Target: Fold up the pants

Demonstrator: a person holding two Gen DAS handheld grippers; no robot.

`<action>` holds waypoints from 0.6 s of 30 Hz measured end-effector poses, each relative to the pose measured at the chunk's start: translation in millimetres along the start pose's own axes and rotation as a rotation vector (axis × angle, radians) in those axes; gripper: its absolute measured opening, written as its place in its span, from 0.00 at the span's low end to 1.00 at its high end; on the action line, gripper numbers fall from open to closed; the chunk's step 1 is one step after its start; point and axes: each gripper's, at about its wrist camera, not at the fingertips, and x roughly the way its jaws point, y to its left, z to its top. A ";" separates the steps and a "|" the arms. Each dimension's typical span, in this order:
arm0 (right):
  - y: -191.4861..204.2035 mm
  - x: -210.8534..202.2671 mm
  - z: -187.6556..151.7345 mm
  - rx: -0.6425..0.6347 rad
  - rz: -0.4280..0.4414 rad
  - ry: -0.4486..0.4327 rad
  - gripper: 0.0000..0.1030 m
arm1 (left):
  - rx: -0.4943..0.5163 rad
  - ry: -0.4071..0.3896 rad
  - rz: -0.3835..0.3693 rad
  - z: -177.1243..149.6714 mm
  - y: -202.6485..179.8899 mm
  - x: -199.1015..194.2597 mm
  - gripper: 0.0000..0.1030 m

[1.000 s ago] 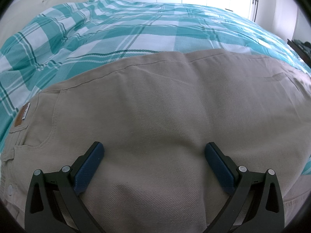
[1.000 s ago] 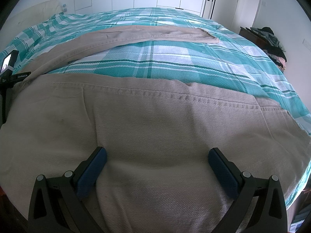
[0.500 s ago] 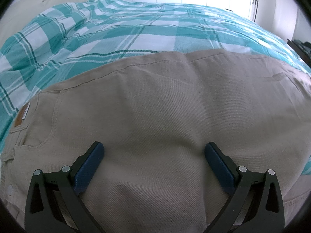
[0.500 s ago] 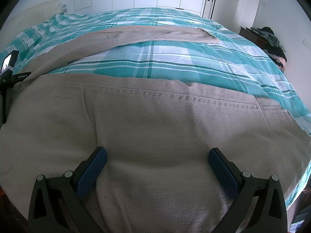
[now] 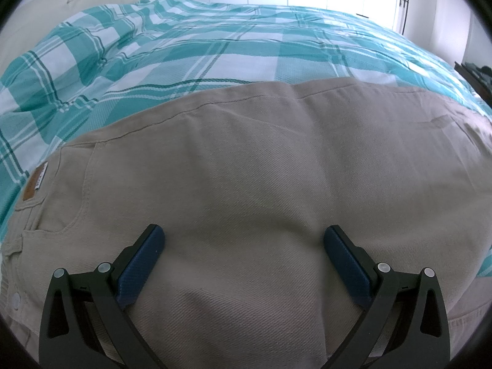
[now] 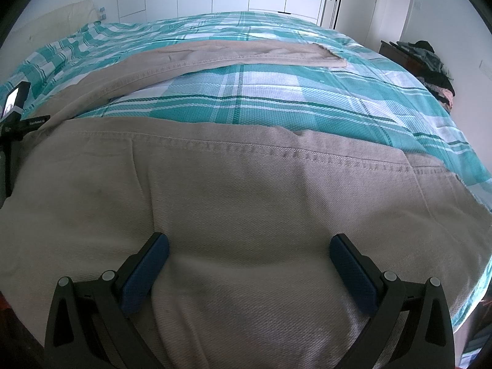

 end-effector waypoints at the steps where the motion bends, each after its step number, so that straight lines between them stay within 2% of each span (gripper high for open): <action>1: 0.1 0.2 0.3 0.001 0.001 0.001 1.00 | 0.000 0.000 0.000 0.1 0.0 0.0 1.00; 7: -0.9 0.5 2.3 0.009 0.008 0.015 1.00 | 0.000 0.000 0.000 0.1 0.0 0.0 1.00; 12: -11.3 -14.5 17.3 0.031 0.074 0.109 1.00 | -0.001 0.001 0.000 0.2 -0.1 0.0 1.00; 15: -32.1 -36.4 50.0 0.068 0.198 0.041 1.00 | -0.001 0.001 0.001 0.0 0.0 -0.1 1.00; 18: -60.5 -34.9 96.9 0.103 0.256 -0.032 1.00 | -0.001 0.001 0.001 0.0 0.0 -0.1 1.00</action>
